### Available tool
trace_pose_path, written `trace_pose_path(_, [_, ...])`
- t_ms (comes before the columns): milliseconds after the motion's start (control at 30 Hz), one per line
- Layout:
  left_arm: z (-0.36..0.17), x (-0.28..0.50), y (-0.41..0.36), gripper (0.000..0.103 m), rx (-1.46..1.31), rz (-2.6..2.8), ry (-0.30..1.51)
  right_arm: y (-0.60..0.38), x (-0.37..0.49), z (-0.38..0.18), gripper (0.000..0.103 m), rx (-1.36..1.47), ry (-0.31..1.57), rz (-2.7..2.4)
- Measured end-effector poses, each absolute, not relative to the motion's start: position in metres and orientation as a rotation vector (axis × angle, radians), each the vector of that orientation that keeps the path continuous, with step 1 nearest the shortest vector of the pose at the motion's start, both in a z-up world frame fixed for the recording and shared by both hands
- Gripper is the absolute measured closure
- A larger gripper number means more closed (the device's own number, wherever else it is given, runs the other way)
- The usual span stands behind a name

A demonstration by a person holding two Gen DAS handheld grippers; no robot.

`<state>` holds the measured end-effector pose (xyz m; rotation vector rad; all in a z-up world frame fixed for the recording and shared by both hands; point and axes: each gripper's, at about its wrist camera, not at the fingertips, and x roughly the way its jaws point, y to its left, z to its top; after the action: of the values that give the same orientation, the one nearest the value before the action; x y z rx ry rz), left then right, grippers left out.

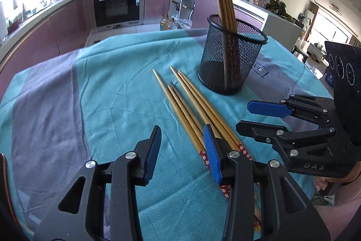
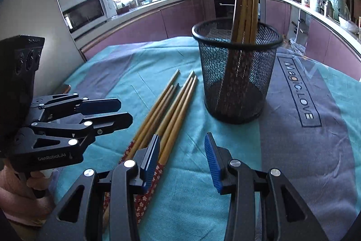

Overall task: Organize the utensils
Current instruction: 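Withdraw both open tools back toward the chopstick pile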

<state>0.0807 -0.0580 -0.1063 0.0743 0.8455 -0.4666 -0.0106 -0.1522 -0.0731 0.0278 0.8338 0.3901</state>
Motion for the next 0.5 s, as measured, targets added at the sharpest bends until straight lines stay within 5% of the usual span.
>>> trace_pose_path(500, [-0.123,0.089,-0.067,0.065,0.097,-0.447,0.888,-0.145,-0.010,-0.082,0.064,0.008,0.849,0.379])
